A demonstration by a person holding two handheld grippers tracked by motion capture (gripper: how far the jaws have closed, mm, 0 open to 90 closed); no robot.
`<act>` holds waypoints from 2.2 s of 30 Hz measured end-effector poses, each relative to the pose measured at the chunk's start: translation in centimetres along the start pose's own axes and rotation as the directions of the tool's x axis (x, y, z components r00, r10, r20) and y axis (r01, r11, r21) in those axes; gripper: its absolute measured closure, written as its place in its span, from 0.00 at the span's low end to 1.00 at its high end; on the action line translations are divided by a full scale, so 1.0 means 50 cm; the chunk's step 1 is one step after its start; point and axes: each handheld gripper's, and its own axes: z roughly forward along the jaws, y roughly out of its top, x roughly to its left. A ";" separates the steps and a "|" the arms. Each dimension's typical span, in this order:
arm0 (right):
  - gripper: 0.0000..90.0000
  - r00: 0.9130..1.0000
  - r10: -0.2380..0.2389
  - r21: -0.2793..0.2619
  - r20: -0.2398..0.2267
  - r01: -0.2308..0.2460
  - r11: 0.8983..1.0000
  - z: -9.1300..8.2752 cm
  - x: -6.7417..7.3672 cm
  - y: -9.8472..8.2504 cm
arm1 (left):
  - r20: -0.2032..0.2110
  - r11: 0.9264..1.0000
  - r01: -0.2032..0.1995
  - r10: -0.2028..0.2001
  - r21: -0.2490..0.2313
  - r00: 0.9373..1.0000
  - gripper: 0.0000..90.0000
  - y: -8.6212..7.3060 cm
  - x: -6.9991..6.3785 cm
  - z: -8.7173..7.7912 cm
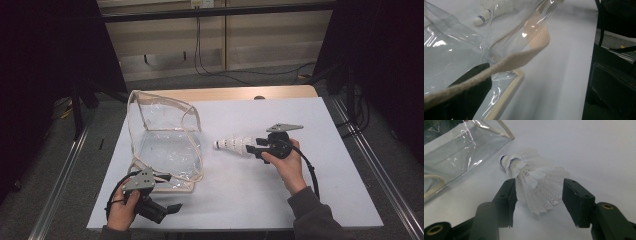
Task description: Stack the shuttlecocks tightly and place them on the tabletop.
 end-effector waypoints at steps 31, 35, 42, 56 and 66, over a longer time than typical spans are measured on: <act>0.09 0.999 0.000 0.045 -0.035 0.001 0.999 0.035 0.027 -0.009 | 0.000 1.000 0.002 -0.002 -0.004 1.000 0.04 0.000 0.000 0.001; 0.07 0.999 0.000 0.044 -0.035 0.002 0.999 0.039 0.028 -0.010 | 0.000 1.000 0.002 -0.002 -0.004 1.000 0.04 0.000 0.000 0.001; 0.14 0.999 -0.024 0.048 -0.026 0.025 0.999 0.050 0.036 -0.013 | -0.001 1.000 0.003 -0.003 -0.009 1.000 0.04 -0.001 -0.001 0.002; 0.29 0.998 -0.057 0.043 -0.018 0.058 0.997 0.065 0.047 -0.010 | -0.002 1.000 0.004 -0.004 -0.008 1.000 0.04 0.000 0.000 0.002; 0.30 0.997 -0.074 0.051 -0.029 0.076 0.996 0.081 0.061 -0.004 | -0.001 1.000 0.002 -0.002 -0.004 1.000 0.04 0.000 0.000 0.001</act>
